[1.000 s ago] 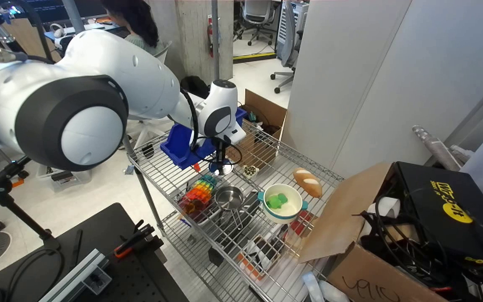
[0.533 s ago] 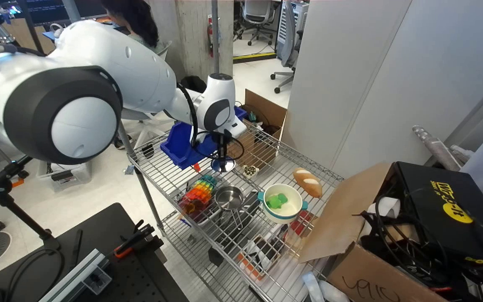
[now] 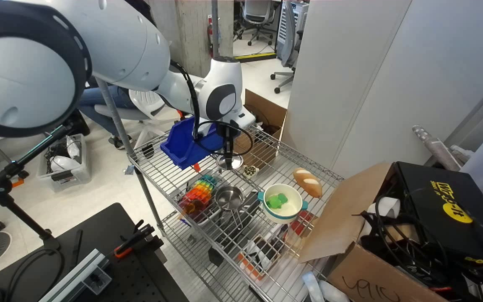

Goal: Put the lid on the silver pot

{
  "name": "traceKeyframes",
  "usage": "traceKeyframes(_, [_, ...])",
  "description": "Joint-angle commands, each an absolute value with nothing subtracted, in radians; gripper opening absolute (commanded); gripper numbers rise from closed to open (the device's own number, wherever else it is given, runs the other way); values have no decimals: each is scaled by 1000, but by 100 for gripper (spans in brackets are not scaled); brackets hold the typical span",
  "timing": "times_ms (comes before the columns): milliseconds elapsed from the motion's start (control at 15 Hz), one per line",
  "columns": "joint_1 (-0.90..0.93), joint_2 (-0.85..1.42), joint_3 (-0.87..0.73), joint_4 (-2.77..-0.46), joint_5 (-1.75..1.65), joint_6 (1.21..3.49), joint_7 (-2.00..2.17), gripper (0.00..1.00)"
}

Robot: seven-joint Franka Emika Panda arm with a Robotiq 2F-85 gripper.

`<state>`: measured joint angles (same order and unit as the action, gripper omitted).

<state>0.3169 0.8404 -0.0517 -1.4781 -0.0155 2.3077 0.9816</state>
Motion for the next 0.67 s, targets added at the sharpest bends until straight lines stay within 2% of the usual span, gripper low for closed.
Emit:
traceKeyframes(0, [264, 749, -35, -1614, 9, 2329, 931, 5])
traceKeyframes(600, [193, 728, -30, -1752, 52, 2359, 807, 5])
